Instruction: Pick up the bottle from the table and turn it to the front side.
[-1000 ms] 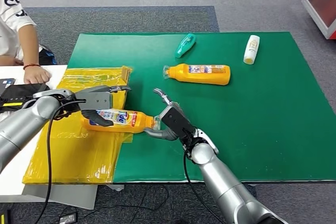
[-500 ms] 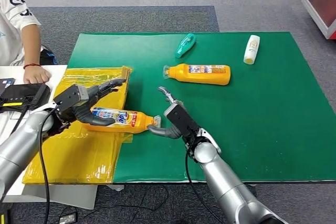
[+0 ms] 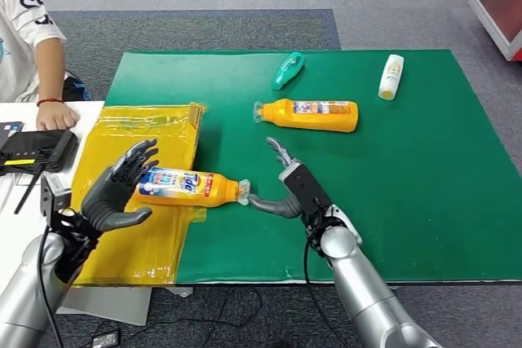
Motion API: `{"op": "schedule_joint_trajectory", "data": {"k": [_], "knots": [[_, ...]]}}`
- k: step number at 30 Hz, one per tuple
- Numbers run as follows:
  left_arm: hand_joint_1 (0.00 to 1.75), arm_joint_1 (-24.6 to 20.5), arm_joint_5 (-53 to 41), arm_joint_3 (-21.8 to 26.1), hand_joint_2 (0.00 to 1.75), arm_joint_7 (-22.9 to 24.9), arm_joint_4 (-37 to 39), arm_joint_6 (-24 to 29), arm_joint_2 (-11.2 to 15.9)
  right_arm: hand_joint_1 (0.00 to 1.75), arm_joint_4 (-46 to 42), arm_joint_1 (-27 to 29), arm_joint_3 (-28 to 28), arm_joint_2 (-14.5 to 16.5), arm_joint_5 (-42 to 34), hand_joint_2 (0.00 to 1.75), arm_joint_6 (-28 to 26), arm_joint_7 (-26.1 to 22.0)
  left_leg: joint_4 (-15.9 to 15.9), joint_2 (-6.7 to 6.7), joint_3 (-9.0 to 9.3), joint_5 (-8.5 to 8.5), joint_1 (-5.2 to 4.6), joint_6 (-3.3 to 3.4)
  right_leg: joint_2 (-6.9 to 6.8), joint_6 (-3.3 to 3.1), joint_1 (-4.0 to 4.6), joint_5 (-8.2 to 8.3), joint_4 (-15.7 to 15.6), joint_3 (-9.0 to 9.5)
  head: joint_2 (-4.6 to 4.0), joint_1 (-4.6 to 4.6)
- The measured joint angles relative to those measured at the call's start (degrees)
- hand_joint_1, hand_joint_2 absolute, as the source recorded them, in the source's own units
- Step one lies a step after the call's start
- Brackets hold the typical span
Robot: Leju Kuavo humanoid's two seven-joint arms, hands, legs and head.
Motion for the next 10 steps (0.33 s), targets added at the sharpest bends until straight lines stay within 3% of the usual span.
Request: {"op": "schedule_joint_trajectory", "data": {"k": [4, 10], "knots": [[0.00, 3.25, 0.95, 2.55, 1.75, -1.73, -1.74, -1.85, -1.47, 0.00, -1.15, 0.76, -0.69, -0.47, -2.07, 1.75, 2.06, 0.05, 0.00, 0.00, 0.00, -0.01, 0.00, 0.01, 0.00, 0.00, 0.00, -0.01, 0.00, 0.00, 0.00, 0.01], [0.00, 5.57, 0.58, 4.67, 1.75, -4.52, -2.34, -2.56, -3.20, 0.00, -1.78, 1.93, -2.79, -0.87, -15.56, 1.75, 13.60, -3.26, 0.00, -0.01, -0.01, -0.01, 0.00, 0.02, -0.01, 0.02, 0.00, -0.02, 0.00, 0.01, 0.00, 0.01]]}}
